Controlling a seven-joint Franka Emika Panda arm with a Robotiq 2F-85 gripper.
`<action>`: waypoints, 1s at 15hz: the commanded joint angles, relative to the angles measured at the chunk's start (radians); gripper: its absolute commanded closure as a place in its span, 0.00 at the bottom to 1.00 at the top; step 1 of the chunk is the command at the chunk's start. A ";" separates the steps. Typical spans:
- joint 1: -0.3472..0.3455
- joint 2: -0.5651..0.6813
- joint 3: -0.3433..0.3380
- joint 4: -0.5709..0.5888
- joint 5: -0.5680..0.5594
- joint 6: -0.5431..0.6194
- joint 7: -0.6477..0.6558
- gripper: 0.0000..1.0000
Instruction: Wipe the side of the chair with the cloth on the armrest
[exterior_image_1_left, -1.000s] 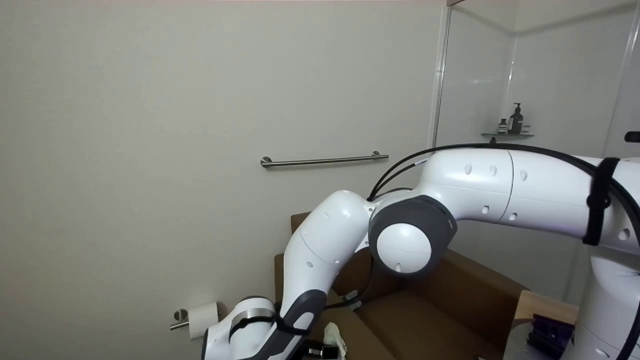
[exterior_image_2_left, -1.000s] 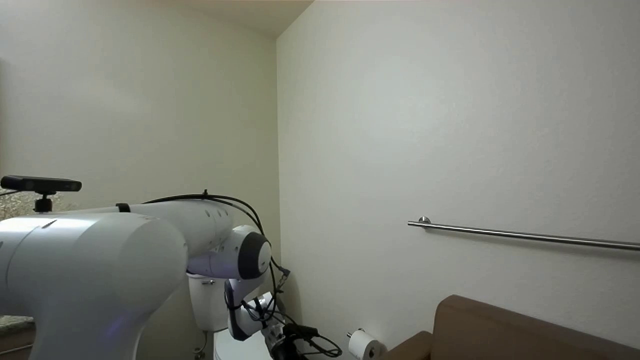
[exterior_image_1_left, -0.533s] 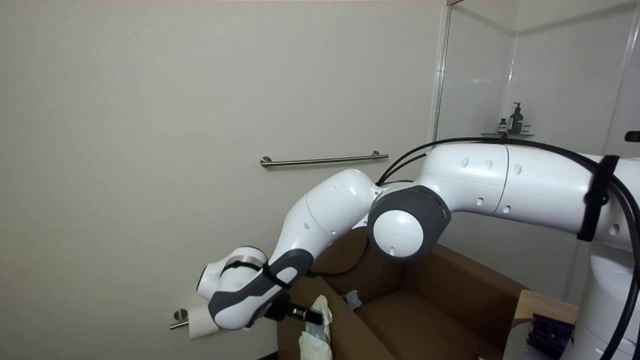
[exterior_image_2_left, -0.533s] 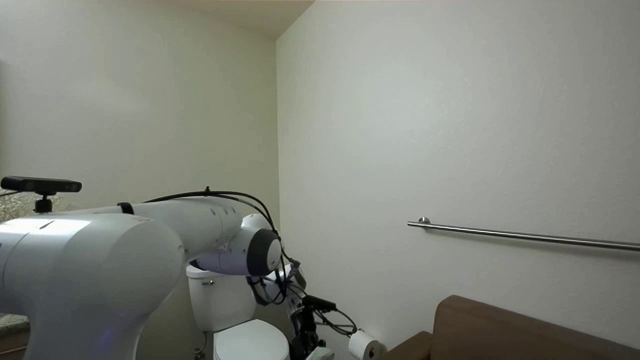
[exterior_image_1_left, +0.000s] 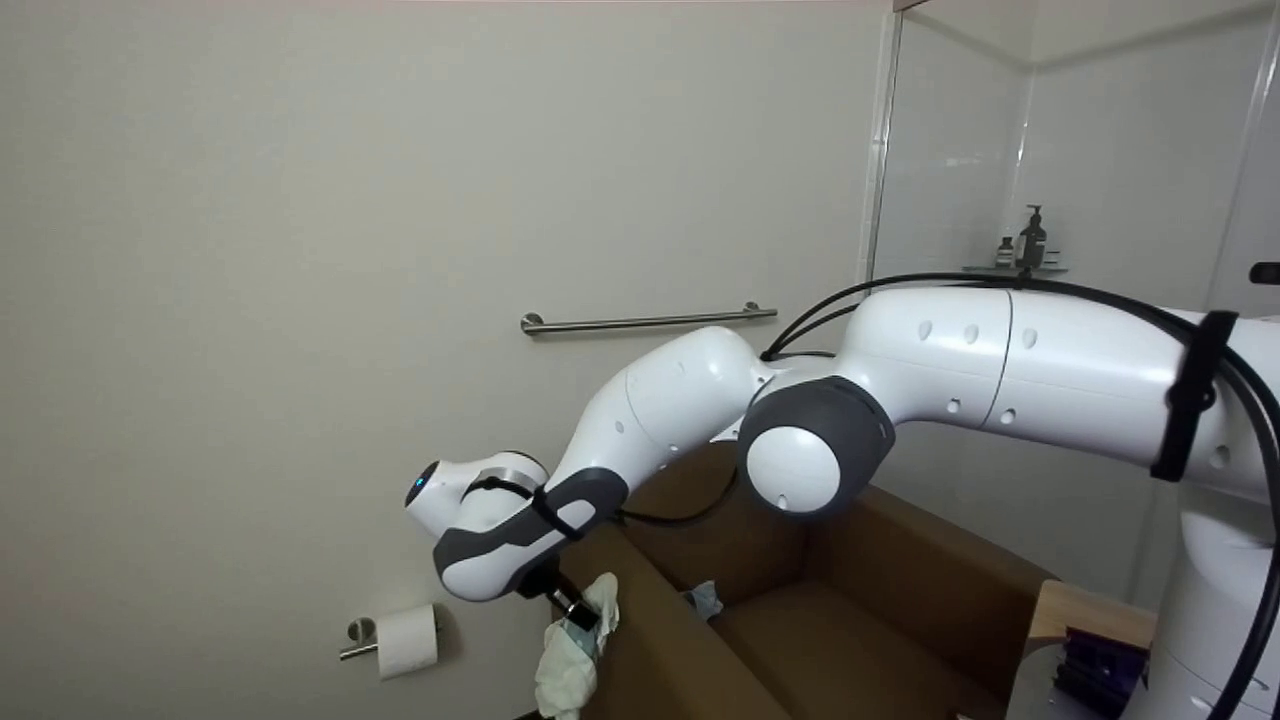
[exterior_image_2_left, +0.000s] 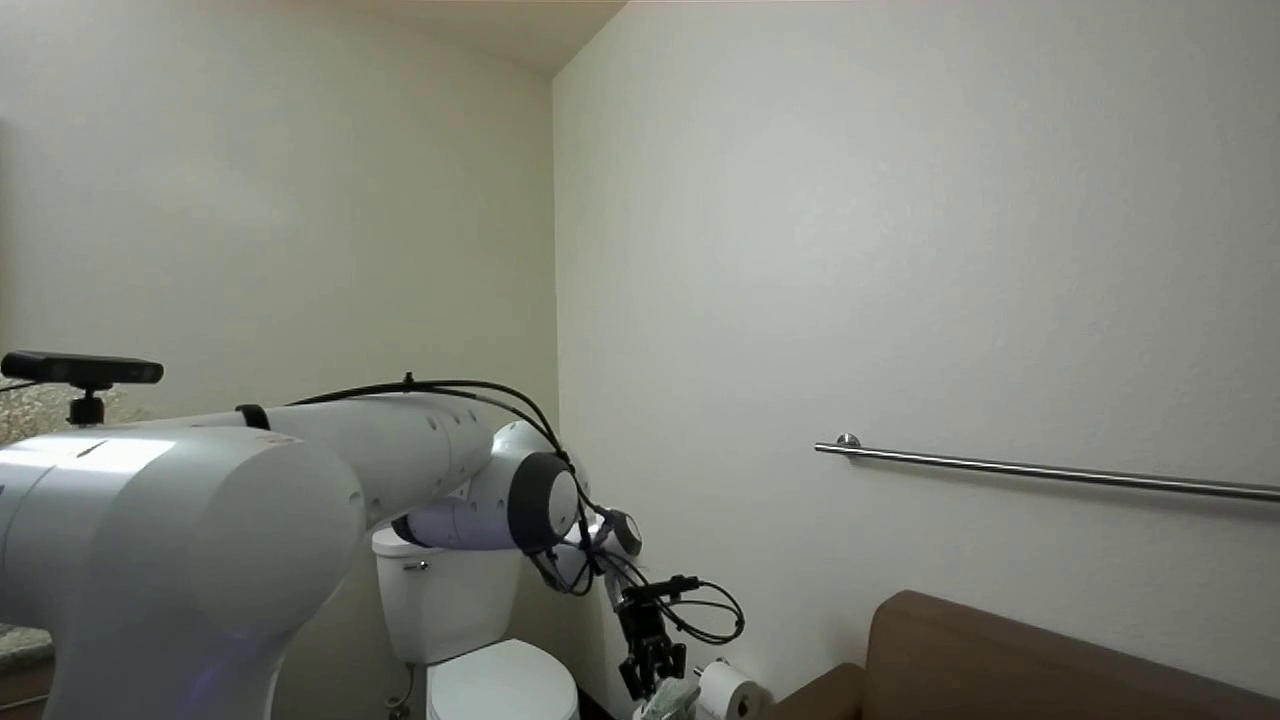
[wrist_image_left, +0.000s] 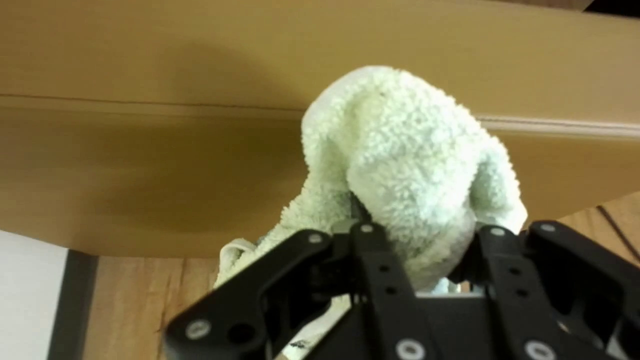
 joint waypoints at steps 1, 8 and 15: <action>0.056 0.004 -0.088 -0.135 -0.072 0.198 0.149 0.93; 0.174 0.036 -0.145 -0.413 -0.390 0.338 0.384 0.93; 0.170 0.040 0.013 -0.433 -0.440 0.042 0.251 0.93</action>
